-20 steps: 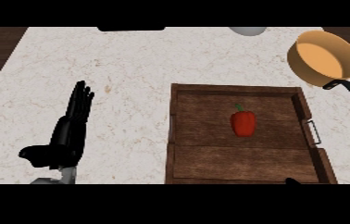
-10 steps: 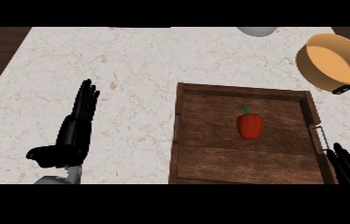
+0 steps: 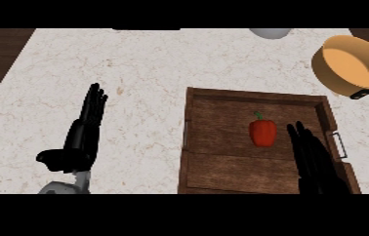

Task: Pick the bell pepper from the tray and place it in the pot

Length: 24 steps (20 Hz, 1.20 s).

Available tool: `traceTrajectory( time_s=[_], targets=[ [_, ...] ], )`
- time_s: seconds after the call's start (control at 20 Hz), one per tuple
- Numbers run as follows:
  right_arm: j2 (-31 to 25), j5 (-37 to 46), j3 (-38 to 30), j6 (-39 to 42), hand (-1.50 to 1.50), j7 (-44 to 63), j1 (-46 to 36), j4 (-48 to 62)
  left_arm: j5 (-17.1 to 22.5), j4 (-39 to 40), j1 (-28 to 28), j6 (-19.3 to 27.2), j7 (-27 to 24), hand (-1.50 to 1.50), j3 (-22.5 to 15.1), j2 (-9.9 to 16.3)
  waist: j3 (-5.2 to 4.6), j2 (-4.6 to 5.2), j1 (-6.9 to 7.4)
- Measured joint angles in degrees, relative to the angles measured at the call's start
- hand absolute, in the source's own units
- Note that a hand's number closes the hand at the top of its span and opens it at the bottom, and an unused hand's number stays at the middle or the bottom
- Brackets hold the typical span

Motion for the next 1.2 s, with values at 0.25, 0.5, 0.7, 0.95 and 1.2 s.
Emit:
traceTrajectory(
  time_s=[0.25,0.5,0.7,0.95,1.2],
  targets=[
    [2.50,1.15,-1.50,3.73,-1.50,4.47,-5.26,5.40,-1.31,-0.32,0.44,0.06,0.09,0.00,0.21,-1.40,-0.17,-0.29,-0.36],
    [2.87,-0.77,-4.29,4.18,-1.50,3.75,-9.49,9.69,-2.00,-0.51,0.87,-1.52,0.48,0.00,1.53,-1.91,-0.42,-0.59,-0.56],
    [3.04,-0.91,-5.41,2.97,-1.50,3.09,-11.02,12.54,-2.87,-1.47,1.23,-1.98,1.62,0.00,2.03,-2.36,-0.58,-0.74,-0.61],
    [2.94,-2.16,-7.07,1.79,-1.50,1.89,-12.17,15.23,-2.97,-1.48,1.47,-3.49,1.63,0.00,3.42,-2.61,-0.57,-0.77,-0.58],
    [3.81,-2.19,-8.04,0.58,-1.50,1.72,-14.85,19.54,-3.63,-2.23,1.79,-4.38,2.17,0.00,4.43,-3.03,-0.43,-0.65,-0.51]
  ],
)
